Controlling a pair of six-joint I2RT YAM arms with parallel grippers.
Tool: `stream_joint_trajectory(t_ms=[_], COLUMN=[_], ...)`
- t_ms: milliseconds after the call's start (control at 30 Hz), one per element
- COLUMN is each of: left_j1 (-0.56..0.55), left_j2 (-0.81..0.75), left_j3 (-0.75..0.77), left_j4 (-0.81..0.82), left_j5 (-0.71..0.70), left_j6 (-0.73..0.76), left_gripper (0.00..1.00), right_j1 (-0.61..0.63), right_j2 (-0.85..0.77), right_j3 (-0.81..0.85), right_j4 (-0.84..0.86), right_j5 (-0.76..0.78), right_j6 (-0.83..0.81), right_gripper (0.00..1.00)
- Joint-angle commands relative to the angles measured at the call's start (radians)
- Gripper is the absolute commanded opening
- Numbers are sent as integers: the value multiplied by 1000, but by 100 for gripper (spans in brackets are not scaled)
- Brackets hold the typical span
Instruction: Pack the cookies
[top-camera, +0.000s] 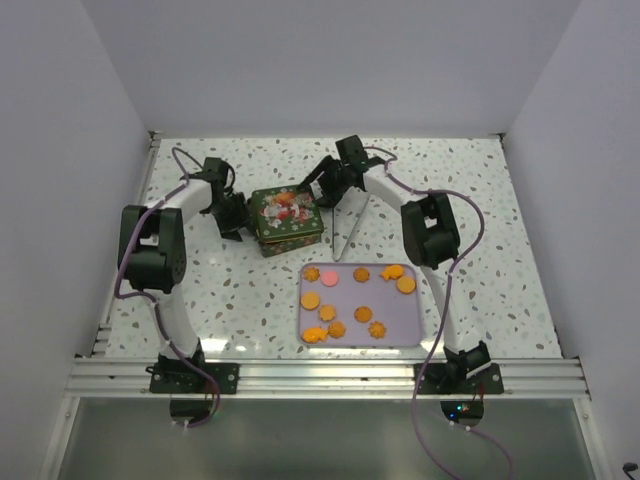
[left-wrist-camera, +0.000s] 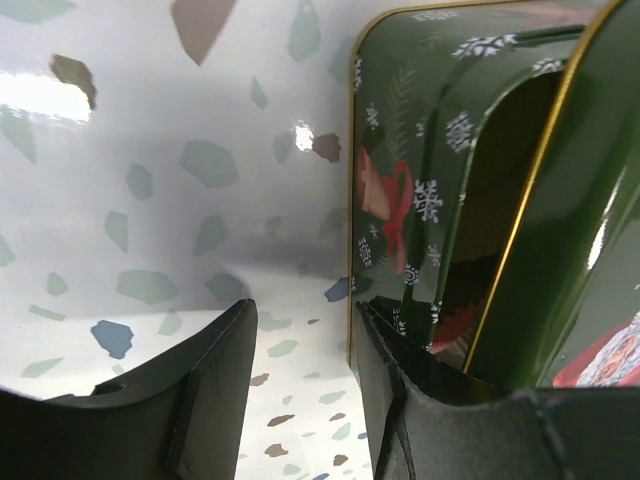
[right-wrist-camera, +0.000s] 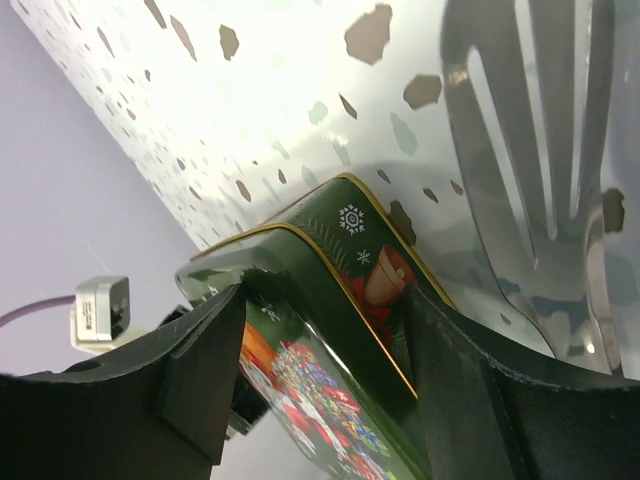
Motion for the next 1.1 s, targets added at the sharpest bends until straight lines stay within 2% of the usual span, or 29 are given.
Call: stream_joint_trajectory(t_ms=[0, 733, 933, 1067], left_j1=[-38, -43, -43, -43], left_j2=[-41, -59, -61, -62], left_j3=[16, -27, -28, -30], left_j4=[53, 91, 96, 97], left_j5=[98, 110, 116, 118], left_j6=[-20, -26, -26, -22], left_gripper=[50, 48, 47, 47], right_j1=[48, 97, 108, 111], right_j2=[30, -28, -47, -60], right_j3=[54, 90, 107, 109], right_j4=[-50, -195, -224, -239], right_j5=[-12, 48, 69, 80], right_j6=[36, 4, 1, -4], right_gripper=[68, 80, 89, 91])
